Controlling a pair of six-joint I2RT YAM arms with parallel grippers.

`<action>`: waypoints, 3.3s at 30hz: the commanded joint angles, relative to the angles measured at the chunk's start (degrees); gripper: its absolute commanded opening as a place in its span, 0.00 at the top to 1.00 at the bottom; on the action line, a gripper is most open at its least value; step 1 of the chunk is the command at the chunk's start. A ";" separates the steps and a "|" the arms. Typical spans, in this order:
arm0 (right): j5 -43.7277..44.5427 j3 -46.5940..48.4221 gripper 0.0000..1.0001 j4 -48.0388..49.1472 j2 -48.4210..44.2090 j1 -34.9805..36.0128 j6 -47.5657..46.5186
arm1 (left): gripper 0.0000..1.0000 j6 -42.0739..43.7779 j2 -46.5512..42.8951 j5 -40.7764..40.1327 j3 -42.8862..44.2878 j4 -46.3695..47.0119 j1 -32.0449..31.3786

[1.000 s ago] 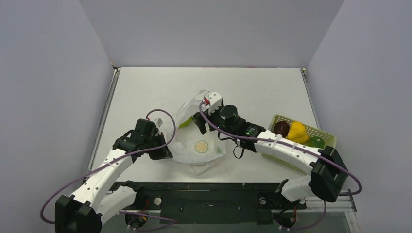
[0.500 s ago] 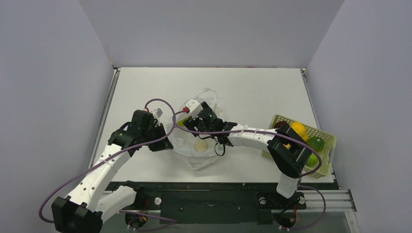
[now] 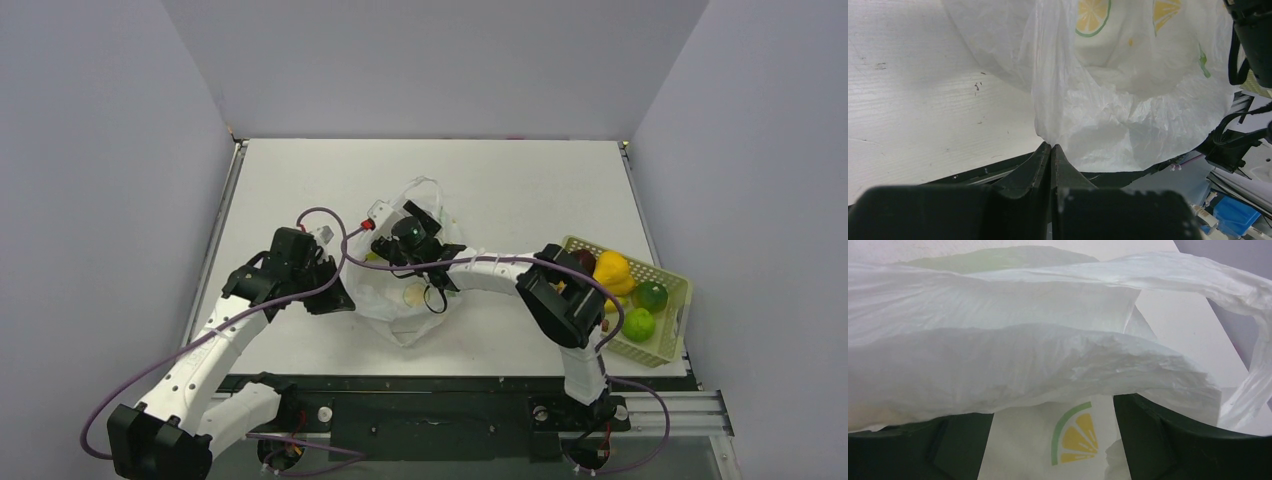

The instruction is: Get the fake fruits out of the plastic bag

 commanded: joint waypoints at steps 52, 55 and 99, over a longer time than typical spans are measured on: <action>-37.54 -20.43 0.88 -2.58 -26.10 4.18 26.05 | 0.59 11.08 3.90 -16.22 17.57 -2.50 0.54; -34.16 -23.41 0.72 0.68 -29.61 4.20 29.57 | 0.55 12.09 7.24 -16.28 16.65 8.58 0.27; -28.33 -21.15 0.47 8.72 -20.25 -4.02 50.59 | 0.63 5.14 15.74 -7.70 20.49 16.73 -3.15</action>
